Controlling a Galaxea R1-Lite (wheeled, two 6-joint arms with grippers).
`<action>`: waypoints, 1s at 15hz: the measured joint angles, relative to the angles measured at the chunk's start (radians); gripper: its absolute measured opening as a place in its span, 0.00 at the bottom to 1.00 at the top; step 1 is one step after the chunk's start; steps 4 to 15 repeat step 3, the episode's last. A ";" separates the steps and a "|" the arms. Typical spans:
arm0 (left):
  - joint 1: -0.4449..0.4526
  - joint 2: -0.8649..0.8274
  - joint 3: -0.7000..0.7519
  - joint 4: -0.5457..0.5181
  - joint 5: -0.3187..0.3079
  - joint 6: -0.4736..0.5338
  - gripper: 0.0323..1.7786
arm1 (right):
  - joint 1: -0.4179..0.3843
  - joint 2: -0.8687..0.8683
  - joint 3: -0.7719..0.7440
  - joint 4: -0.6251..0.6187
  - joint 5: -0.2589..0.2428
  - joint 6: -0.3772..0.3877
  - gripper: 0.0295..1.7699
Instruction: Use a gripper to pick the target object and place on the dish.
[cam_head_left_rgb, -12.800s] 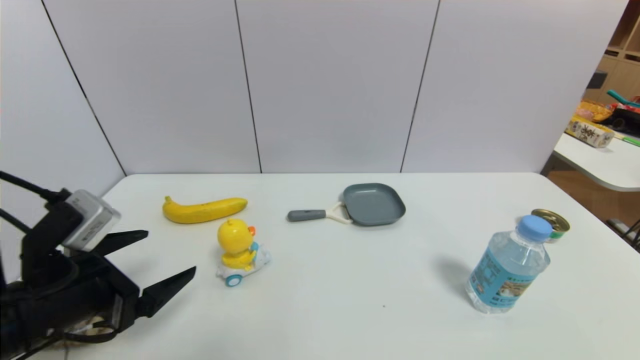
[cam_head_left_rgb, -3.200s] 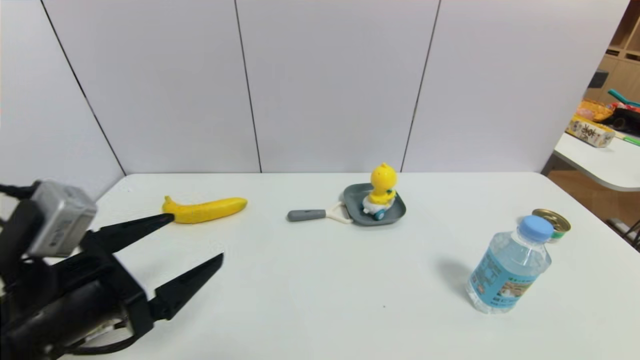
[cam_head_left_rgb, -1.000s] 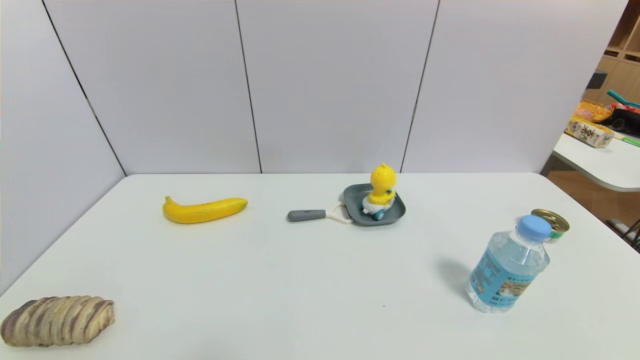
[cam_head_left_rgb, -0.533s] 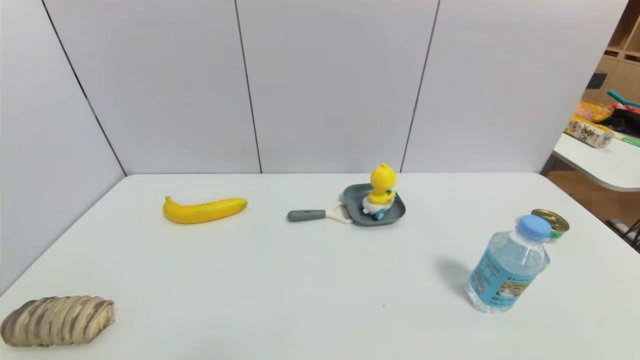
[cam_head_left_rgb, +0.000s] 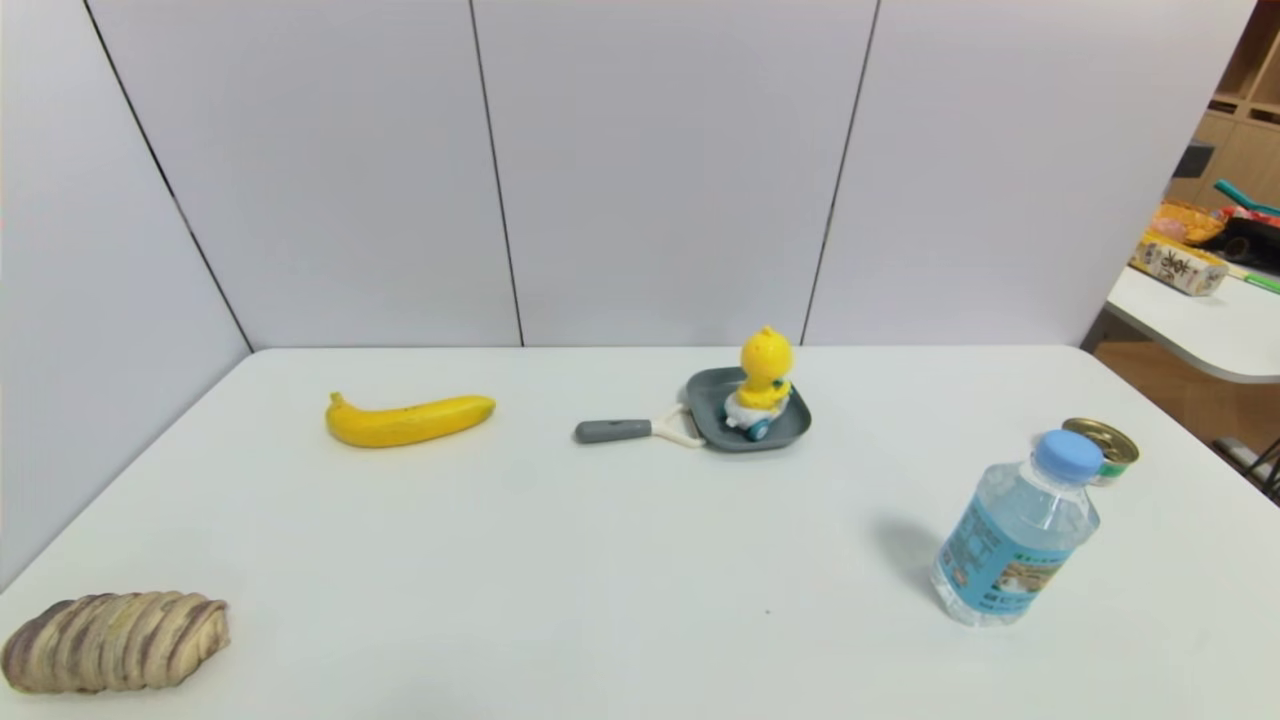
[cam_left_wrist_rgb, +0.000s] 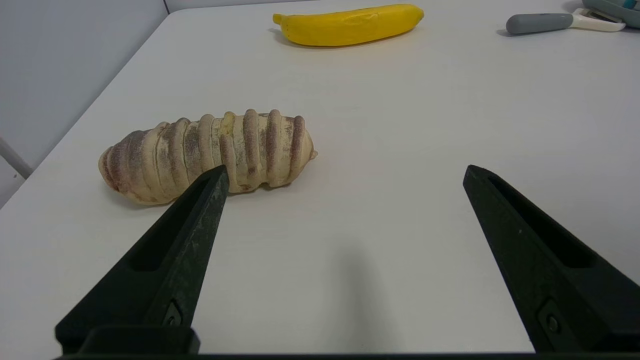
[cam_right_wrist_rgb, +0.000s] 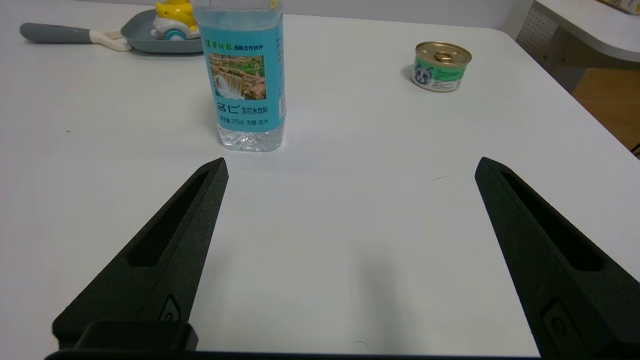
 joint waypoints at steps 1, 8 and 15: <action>0.000 0.000 0.000 0.000 0.000 0.000 0.95 | 0.000 0.000 0.000 0.000 0.001 0.000 0.97; 0.000 0.000 0.000 0.000 0.000 0.000 0.95 | 0.000 0.000 0.000 0.001 0.000 -0.003 0.97; 0.000 0.000 0.000 0.000 0.000 0.000 0.95 | 0.000 0.000 0.000 0.001 0.000 -0.003 0.97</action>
